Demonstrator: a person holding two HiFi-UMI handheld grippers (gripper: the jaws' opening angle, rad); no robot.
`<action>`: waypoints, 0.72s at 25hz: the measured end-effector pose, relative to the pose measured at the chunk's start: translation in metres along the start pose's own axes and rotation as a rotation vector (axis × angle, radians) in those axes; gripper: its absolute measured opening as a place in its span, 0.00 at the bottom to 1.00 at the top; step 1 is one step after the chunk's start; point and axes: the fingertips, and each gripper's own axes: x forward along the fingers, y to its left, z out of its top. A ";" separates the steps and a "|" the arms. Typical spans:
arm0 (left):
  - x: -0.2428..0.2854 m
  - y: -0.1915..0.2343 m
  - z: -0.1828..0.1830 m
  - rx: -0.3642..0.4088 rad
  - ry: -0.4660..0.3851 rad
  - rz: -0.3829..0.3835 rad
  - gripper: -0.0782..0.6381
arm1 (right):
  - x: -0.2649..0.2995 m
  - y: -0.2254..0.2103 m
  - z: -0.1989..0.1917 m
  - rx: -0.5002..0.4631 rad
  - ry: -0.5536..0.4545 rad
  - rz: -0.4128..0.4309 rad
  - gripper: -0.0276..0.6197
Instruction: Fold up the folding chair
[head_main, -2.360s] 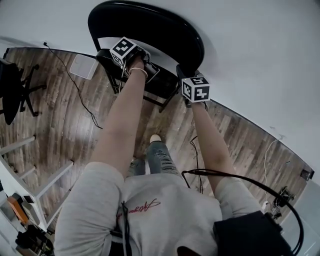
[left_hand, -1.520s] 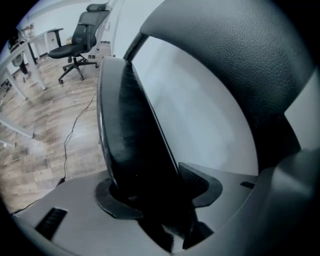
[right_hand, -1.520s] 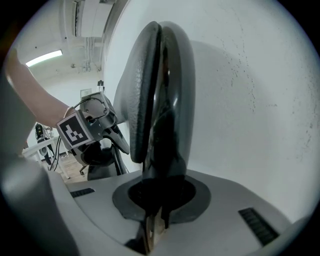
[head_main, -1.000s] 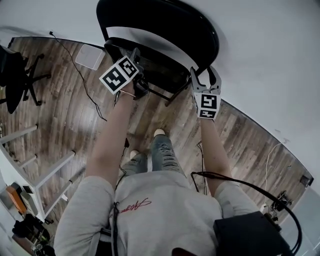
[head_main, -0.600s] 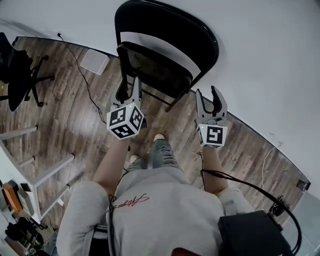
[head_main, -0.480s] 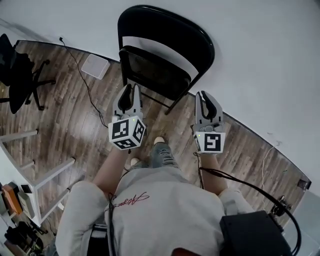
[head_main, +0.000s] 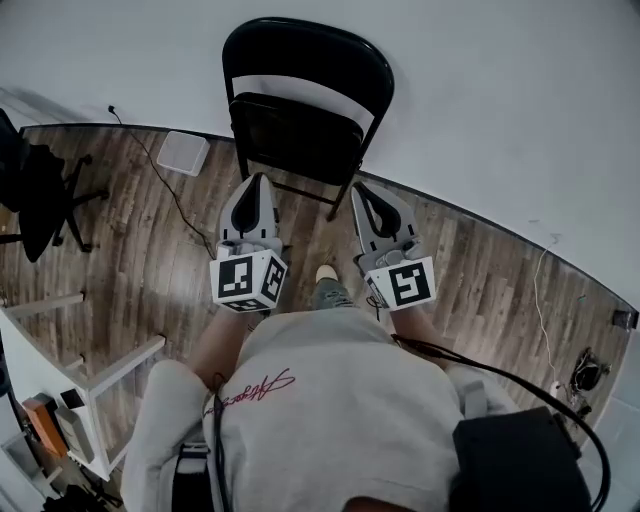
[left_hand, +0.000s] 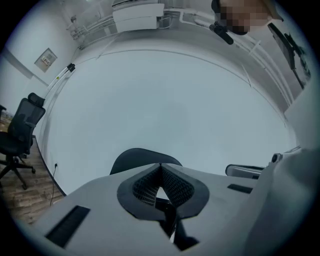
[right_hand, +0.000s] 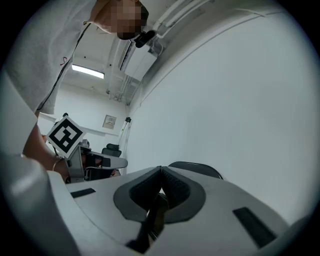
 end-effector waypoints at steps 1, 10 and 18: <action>-0.007 -0.003 0.001 0.007 0.001 -0.017 0.13 | -0.005 0.008 0.001 0.009 0.003 0.006 0.07; -0.070 -0.024 0.011 0.071 -0.028 -0.140 0.13 | -0.036 0.055 0.017 -0.014 -0.031 0.042 0.07; -0.100 -0.026 0.017 0.114 -0.049 -0.145 0.13 | -0.050 0.086 0.023 -0.013 -0.026 0.080 0.07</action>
